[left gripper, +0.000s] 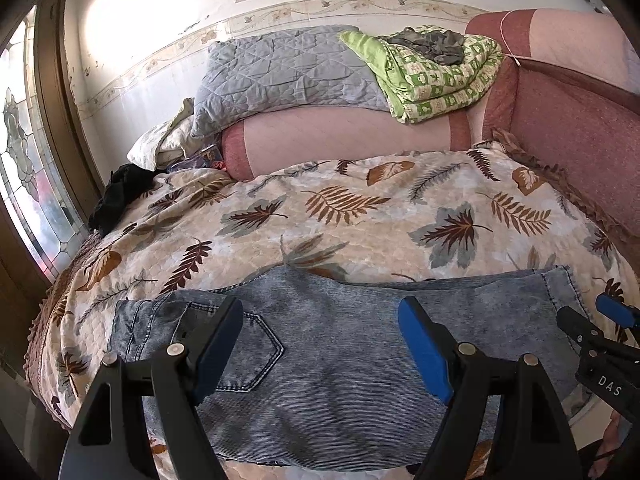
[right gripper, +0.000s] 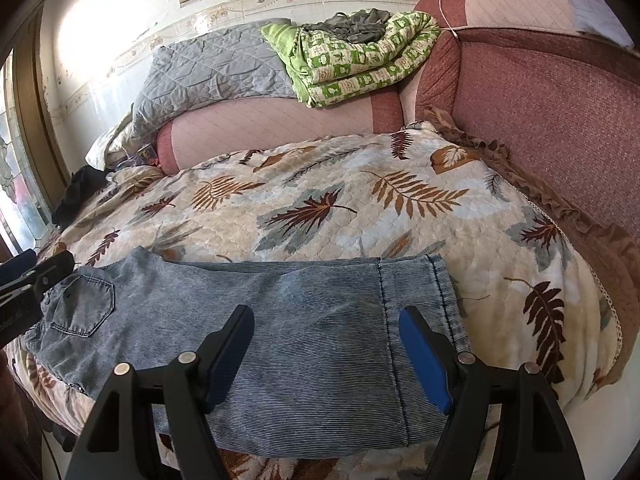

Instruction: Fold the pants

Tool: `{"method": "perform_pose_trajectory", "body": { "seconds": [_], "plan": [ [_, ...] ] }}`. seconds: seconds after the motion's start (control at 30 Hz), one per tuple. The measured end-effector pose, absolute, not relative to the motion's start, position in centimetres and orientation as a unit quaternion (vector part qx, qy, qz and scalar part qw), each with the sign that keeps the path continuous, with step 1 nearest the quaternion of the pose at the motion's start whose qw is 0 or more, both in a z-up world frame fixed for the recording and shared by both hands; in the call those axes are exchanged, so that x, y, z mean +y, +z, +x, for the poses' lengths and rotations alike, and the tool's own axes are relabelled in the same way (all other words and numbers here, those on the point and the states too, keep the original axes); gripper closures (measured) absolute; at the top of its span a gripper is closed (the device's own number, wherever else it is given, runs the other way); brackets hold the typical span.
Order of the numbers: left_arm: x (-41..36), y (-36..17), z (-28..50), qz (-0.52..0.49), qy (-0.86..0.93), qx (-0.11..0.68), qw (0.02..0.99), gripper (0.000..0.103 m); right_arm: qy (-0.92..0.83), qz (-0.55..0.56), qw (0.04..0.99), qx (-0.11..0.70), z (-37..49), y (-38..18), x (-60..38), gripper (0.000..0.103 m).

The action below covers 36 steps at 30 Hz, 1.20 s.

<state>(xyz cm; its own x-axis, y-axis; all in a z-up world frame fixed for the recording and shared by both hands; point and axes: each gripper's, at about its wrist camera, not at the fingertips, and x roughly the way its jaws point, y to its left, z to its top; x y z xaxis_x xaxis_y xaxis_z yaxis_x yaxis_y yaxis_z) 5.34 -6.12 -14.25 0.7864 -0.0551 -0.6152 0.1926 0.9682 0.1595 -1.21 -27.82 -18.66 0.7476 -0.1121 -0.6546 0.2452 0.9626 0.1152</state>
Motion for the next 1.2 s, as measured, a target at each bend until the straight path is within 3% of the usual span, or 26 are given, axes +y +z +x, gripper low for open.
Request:
{"method": "perform_pose_trajectory", "body": {
  "seconds": [1.2],
  "plan": [
    [-8.8, -14.0, 4.7, 0.127, -0.096, 0.315, 0.936, 0.023, -0.105, 0.11, 0.925, 0.348, -1.2, -19.0, -28.7, 0.025]
  ]
}}
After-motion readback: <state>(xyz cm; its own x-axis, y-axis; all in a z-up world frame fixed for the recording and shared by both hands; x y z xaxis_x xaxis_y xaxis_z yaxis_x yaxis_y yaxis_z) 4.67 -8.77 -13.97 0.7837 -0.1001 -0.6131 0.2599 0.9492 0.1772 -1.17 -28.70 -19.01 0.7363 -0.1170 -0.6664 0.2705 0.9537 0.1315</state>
